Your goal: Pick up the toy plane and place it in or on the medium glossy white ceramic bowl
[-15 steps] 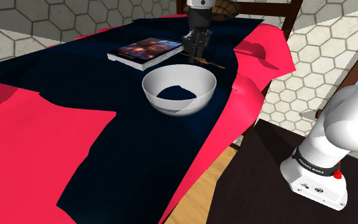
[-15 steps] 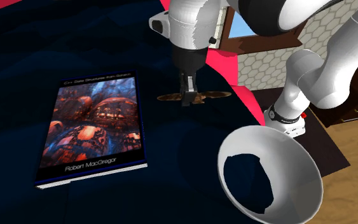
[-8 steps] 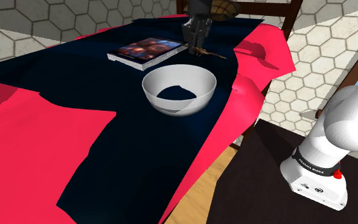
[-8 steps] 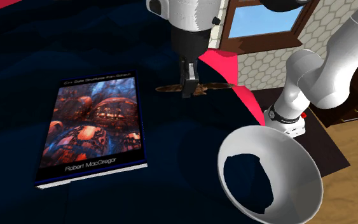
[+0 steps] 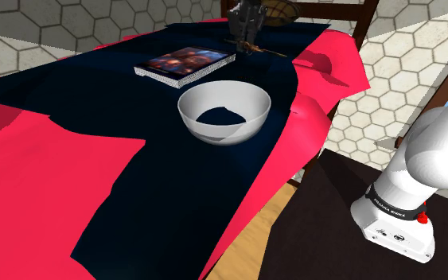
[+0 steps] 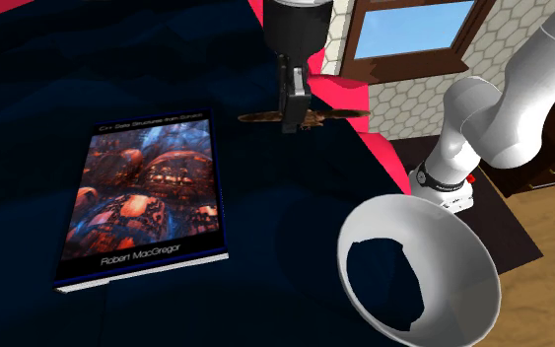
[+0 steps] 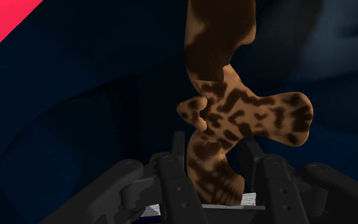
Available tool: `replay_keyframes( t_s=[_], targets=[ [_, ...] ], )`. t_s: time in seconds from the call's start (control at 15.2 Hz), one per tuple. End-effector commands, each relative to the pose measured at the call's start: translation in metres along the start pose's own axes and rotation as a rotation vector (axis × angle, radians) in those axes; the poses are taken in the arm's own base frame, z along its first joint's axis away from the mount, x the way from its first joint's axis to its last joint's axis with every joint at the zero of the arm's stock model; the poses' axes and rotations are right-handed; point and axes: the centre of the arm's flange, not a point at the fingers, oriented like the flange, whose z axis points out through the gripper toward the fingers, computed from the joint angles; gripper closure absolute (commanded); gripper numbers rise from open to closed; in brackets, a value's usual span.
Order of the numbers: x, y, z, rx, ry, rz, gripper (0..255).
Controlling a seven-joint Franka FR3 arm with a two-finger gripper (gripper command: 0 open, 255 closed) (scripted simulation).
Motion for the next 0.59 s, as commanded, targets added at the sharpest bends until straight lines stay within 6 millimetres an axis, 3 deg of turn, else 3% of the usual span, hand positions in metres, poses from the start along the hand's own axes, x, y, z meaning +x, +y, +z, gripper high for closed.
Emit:
replay_keyframes(
  t_s=[0.0,0.53],
  targets=[
    [0.000,0.000,-0.011,0.000,0.000,0.000,255],
    [0.002,-0.002,-0.053,0.000,0.000,0.000,255]
  ],
)
